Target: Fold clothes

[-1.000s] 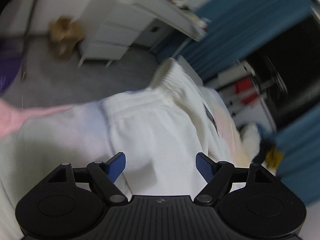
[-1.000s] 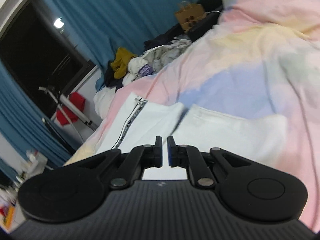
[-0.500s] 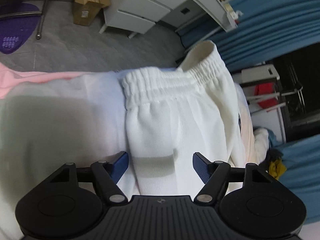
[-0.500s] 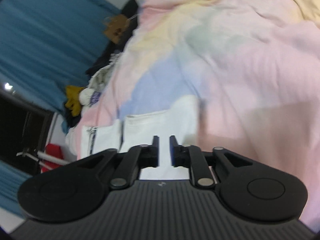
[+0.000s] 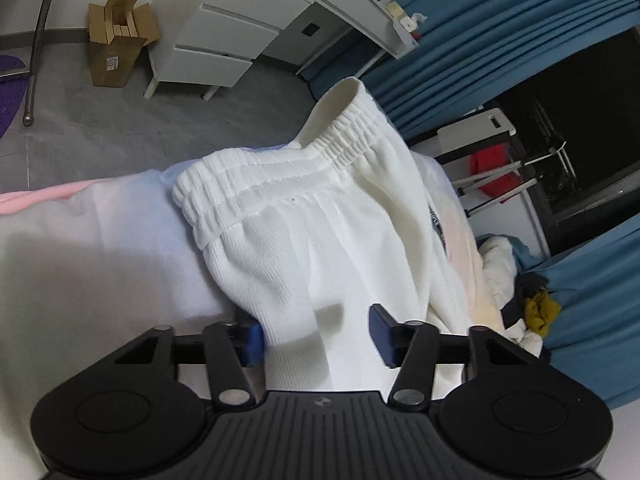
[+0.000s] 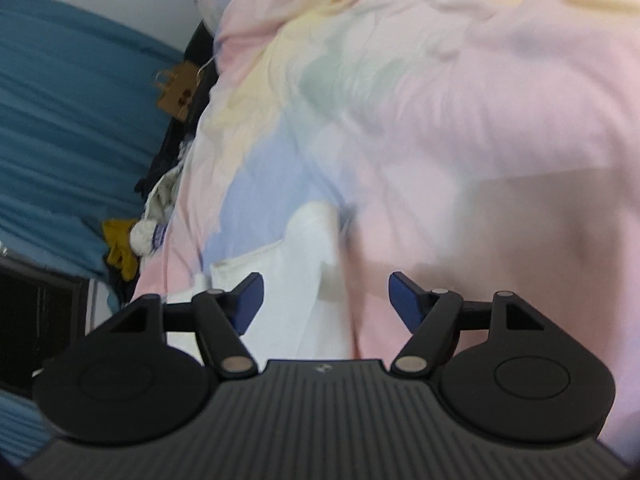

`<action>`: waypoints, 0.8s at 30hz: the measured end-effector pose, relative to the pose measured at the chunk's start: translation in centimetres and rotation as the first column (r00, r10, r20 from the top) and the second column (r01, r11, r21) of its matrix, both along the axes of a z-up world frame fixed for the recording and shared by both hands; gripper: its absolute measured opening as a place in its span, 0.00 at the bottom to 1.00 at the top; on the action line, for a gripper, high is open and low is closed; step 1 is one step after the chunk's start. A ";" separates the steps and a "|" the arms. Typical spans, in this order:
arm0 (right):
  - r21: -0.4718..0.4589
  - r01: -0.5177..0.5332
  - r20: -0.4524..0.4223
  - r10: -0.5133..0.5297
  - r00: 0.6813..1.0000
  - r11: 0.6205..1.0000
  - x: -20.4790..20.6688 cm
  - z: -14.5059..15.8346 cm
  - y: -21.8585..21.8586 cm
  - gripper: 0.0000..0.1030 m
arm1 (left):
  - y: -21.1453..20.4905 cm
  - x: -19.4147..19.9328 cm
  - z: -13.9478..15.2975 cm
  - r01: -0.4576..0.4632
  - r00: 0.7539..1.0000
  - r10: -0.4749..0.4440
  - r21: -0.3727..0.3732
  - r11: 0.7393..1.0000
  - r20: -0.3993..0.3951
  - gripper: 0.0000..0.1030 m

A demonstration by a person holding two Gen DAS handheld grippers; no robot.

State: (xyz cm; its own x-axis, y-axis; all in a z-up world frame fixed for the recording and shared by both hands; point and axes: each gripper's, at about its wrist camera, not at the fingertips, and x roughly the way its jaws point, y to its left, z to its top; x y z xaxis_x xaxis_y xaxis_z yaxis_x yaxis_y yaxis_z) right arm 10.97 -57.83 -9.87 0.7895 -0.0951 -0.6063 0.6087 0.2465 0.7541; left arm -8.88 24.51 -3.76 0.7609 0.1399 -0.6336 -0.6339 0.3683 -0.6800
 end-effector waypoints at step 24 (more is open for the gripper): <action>-0.390 -0.078 0.135 0.141 0.981 0.917 2.8 7.4 2.4 0.05 | 1.0 -6.7 5.3 -0.108 0.966 0.098 0.031 0.994 0.240 0.08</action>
